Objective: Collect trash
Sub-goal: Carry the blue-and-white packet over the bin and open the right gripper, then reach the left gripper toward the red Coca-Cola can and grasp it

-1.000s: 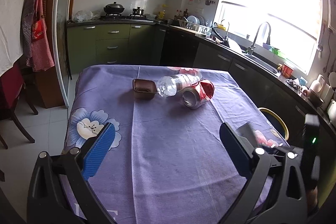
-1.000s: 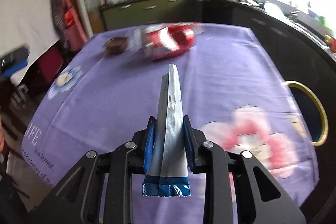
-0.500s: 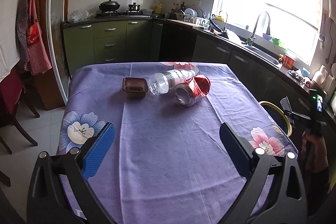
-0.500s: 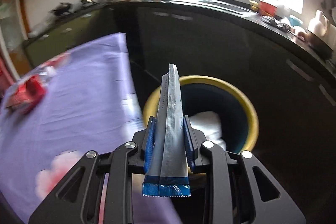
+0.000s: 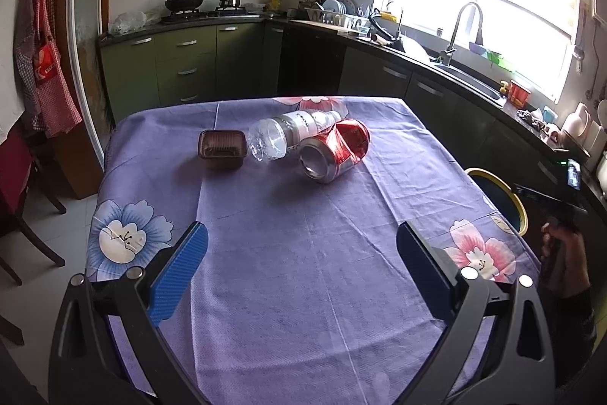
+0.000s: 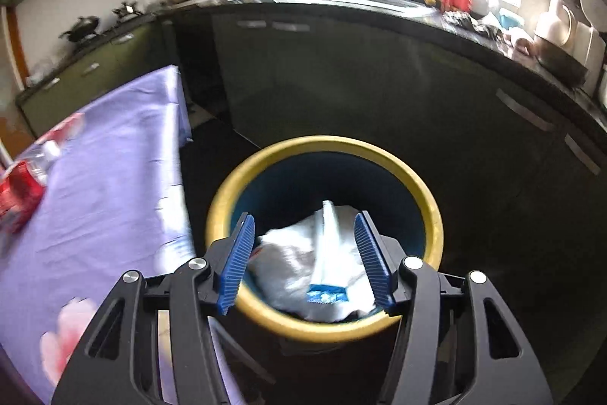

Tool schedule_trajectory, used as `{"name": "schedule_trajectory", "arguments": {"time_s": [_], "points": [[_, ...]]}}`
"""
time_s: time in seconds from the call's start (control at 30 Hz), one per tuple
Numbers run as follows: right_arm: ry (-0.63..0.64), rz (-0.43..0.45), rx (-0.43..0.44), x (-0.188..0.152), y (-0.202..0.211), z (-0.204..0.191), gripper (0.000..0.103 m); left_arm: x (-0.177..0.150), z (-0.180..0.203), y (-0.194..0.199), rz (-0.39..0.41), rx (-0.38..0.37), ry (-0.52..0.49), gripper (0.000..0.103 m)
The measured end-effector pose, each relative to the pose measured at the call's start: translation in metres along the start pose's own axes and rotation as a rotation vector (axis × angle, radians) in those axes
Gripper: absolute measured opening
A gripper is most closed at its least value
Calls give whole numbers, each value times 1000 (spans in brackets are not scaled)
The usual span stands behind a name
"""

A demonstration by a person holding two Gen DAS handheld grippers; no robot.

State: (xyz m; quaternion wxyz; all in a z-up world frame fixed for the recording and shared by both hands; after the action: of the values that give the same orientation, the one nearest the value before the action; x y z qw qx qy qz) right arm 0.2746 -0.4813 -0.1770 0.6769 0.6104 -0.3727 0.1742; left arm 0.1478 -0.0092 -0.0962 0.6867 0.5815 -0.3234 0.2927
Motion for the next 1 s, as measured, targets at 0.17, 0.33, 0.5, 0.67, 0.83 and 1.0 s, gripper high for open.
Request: {"name": "schedule_trajectory", "arguments": {"time_s": [0.17,0.33,0.5,0.67,0.83,1.0], "points": [[41,51,73,-8,42,-36,61,0,-2,-17,-26,-28,-10,95],[70,48,135,-22,59,-68,61,8,-2,-34,-59,-59,-40,95],[75,32,158,-27,56,-80,61,22,-2,-54,-84,-91,-78,95],[63,9,164,-32,45,-79,61,39,12,-80,-133,-195,-121,95],[41,4,172,-31,41,-75,61,54,49,-111,-167,-270,-274,95],[26,-1,176,-31,40,-71,61,67,74,-146,-197,-271,-392,95]]}}
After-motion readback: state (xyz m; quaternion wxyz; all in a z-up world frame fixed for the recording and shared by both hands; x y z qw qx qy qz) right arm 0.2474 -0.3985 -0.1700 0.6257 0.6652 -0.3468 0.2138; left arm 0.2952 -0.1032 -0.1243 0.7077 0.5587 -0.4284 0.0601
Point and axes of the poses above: each gripper's, at about its wrist camera, not at the fingertips, and y roughly against the way its jaws point, z to its right, x to its top, the point moved 9 cm from there along -y, roughly the way its jaws point, and after that the axes turned 1 degree about z, right-handed, at the moved point
